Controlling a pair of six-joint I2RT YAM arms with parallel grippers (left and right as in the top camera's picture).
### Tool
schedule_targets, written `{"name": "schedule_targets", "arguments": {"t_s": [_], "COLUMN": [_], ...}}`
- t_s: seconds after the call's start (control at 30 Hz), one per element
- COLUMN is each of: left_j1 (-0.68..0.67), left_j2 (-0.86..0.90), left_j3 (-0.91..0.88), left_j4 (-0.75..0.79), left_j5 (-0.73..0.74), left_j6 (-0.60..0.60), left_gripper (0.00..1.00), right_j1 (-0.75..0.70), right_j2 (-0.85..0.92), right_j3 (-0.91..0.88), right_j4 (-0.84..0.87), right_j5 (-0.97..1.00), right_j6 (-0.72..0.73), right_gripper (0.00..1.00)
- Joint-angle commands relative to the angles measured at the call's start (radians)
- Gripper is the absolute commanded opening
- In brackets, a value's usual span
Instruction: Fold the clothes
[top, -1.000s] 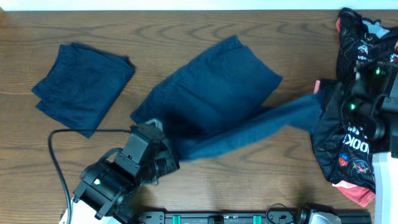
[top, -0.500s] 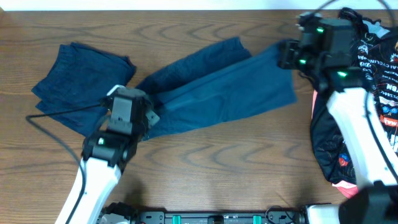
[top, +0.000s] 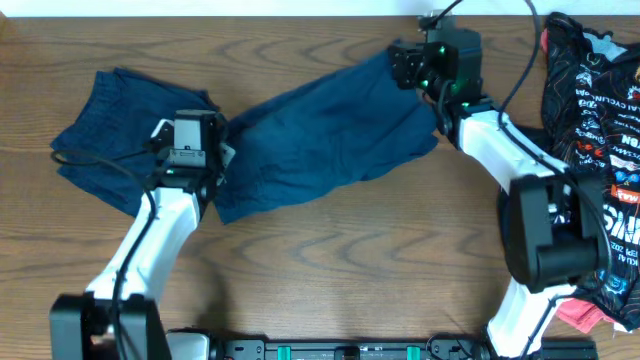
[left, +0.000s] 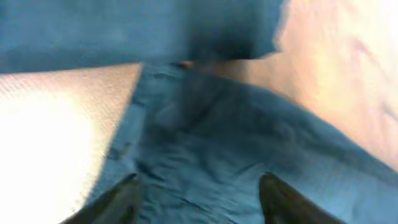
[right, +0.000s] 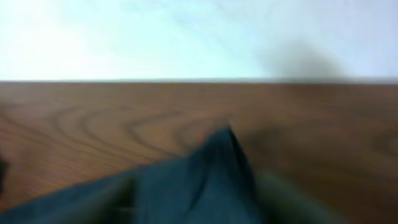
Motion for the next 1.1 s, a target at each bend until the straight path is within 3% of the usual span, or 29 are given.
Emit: {"name": "schedule_targets", "arguments": {"t_s": [0.0,0.1,0.23,0.37,0.43,0.53,0.73,0.9,1.07], "left_j1": [0.020,0.021,0.021,0.021,0.021,0.021,0.021,0.020,0.019], "left_j2": [0.011,0.010,0.010,0.019,0.023,0.032,0.065,0.106,0.165], "left_j3": [0.004,0.004,0.003,-0.023,-0.047,-0.064,-0.064,-0.064,-0.064], "left_j4": [-0.028,-0.093,-0.207,-0.219,-0.189,-0.163,-0.118,-0.024,0.077], "left_j5": [0.054,0.060,0.060,0.060,0.060,0.075,0.135,0.266,0.407], "left_j6": [0.053,0.081,0.080,0.080,0.080,0.080,0.097,0.175,0.227], "left_gripper": [0.74,0.86,0.91,0.96,0.99,0.99,1.00,1.00,1.00], "right_j1": [0.003,0.002,0.002,0.003,0.003,0.000,-0.013,-0.037,-0.050], "right_j2": [0.009,0.008,0.014,0.035,0.050,0.074,0.092,0.092,0.086], "right_j3": [0.018,0.018,0.016,0.008,0.008,0.008,0.006,0.006,0.006], "right_j4": [-0.080,-0.230,-0.451,-0.554,-0.595,-0.676,-0.834,-1.014,-1.061], "right_j5": [0.027,0.023,0.024,0.039,0.039,0.085,0.252,0.420,0.425], "right_j6": [0.018,0.014,-0.035,-0.072,-0.090,-0.098,-0.033,0.106,0.105], "right_gripper": [0.99,0.99,0.99,0.98,0.91,0.72,0.66,0.71,0.77]}}
